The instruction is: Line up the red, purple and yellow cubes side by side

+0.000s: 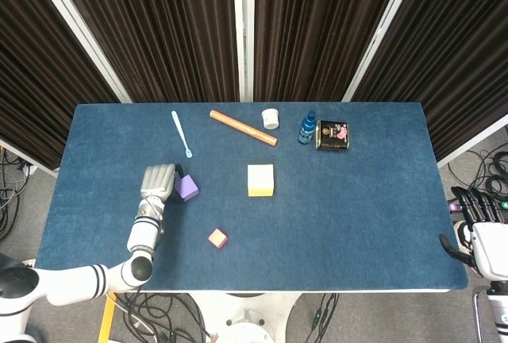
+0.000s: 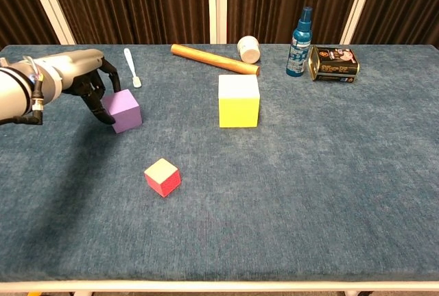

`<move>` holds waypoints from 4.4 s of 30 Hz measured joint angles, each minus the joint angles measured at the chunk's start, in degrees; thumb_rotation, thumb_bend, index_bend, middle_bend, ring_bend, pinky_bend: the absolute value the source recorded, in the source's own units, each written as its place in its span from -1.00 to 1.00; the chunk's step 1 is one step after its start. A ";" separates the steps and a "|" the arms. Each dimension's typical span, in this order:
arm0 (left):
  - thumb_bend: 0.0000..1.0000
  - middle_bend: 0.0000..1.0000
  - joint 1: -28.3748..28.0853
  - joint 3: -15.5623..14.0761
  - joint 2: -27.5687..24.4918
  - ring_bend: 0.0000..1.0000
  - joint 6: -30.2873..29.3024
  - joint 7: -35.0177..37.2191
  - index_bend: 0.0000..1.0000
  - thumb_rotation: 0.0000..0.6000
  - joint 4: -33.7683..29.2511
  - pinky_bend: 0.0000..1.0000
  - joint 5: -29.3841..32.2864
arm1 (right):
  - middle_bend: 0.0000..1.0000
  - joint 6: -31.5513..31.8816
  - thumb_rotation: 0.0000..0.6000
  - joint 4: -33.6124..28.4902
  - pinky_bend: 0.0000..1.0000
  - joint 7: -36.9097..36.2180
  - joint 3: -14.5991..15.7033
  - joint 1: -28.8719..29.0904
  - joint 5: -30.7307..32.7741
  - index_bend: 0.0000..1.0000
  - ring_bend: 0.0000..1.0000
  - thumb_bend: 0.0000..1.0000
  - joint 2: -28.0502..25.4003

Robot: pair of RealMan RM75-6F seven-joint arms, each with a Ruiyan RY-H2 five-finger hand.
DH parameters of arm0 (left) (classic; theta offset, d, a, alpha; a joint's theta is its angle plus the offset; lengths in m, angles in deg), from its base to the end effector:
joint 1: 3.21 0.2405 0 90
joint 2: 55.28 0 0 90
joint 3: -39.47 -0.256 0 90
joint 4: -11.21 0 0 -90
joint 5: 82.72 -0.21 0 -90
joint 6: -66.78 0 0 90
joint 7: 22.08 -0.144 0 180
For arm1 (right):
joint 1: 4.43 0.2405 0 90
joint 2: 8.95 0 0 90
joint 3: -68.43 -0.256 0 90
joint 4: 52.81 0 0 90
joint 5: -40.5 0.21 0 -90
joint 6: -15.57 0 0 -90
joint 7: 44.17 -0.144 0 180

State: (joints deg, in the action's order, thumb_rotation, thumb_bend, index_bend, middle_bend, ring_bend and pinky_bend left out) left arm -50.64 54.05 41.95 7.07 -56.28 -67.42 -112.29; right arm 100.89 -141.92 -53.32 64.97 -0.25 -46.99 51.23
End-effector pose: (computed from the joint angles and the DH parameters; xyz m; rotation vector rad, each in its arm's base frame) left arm -0.1694 0.3674 -0.0423 -1.5306 -1.2325 -0.6591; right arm -0.3239 -0.1806 0.1882 1.3728 -0.9133 0.9497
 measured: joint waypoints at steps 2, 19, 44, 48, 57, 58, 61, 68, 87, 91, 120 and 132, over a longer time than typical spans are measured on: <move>-0.82 0.83 -0.02 0.19 0.28 0.87 0.29 0.43 0.17 1.00 0.37 1.00 -0.37 | -0.83 0.06 1.00 -0.13 -0.84 0.10 -0.02 -0.02 0.01 -1.00 -1.00 -0.59 -0.07; -0.64 0.82 -1.93 0.32 -1.87 0.86 7.12 7.69 0.17 1.00 -1.26 1.00 -15.10 | -0.83 1.35 1.00 -1.12 -0.84 0.89 0.17 -1.11 0.16 -1.00 -1.00 -0.59 -0.78; -0.63 0.80 -10.41 0.49 4.63 0.86 22.70 22.37 0.08 1.00 18.66 1.00 -26.51 | -0.83 1.74 1.00 -2.48 -0.84 2.50 -0.10 -2.22 1.65 -1.00 -1.00 -0.60 -1.61; -0.64 0.78 -11.01 0.45 5.17 0.86 24.27 23.09 0.03 1.00 19.90 1.00 -26.02 | -0.83 1.68 1.00 -2.40 -0.84 2.47 -0.16 -2.29 1.81 -1.00 -1.00 -0.59 -1.63; -0.68 0.76 -11.60 0.00 6.42 0.86 24.56 23.61 -0.35 1.00 21.46 1.00 -25.58 | -0.83 1.70 1.00 -2.63 -0.84 2.61 -0.31 -2.35 1.82 -1.00 -1.00 -0.59 -1.86; -0.68 0.76 -11.59 -0.06 6.37 0.86 24.53 23.56 -0.39 1.00 21.32 1.00 -25.52 | -0.83 1.74 1.00 -2.66 -0.84 2.63 -0.33 -2.37 1.81 -1.00 -1.00 -0.59 -1.87; -0.69 0.75 -11.43 -0.24 5.96 0.85 24.05 23.27 -0.54 1.00 20.47 1.00 -25.56 | -0.83 1.72 1.00 -2.69 -0.84 2.58 -0.39 -2.37 1.83 -1.00 -1.00 -0.59 -1.92; -0.70 0.73 -10.08 -0.91 3.08 0.84 20.61 22.16 -0.61 1.00 16.03 1.00 -26.60 | -0.83 1.84 1.00 -2.50 -0.84 2.35 -0.39 -2.46 1.66 -1.00 -1.00 -0.58 -1.92; -0.74 0.73 -13.07 0.15 10.19 0.84 21.56 21.84 -0.61 1.00 27.94 1.00 -27.41 | -0.83 1.07 1.00 -2.40 -0.84 2.52 -0.69 -2.28 2.47 -1.00 -1.00 -0.58 -2.10; -0.75 0.73 -13.93 0.79 10.95 0.84 22.55 22.73 -0.61 1.00 28.78 1.00 -27.84 | -0.83 1.11 1.00 -2.39 -0.84 2.44 -0.78 -2.35 2.61 -1.00 -1.00 -0.58 -2.20; -0.75 0.74 -6.27 -1.78 -1.96 0.84 14.49 21.23 -0.45 1.00 6.76 0.99 -30.21 | -0.83 0.94 1.00 -0.91 -0.84 0.48 -0.85 -1.72 1.07 -1.00 -1.00 -0.58 -1.56; -0.56 0.75 3.00 -12.42 -17.21 0.84 10.33 20.77 -0.21 1.00 -18.80 0.99 -38.28 | -0.83 1.01 1.00 -0.57 -0.84 -0.23 -0.41 -1.05 -0.72 -1.00 -1.00 -0.58 -0.72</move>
State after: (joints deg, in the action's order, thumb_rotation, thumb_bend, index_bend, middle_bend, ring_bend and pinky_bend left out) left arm -47.63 41.63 24.74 17.40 -35.51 -86.21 -150.57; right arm 101.91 -142.49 -53.55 64.56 -1.30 -47.71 50.51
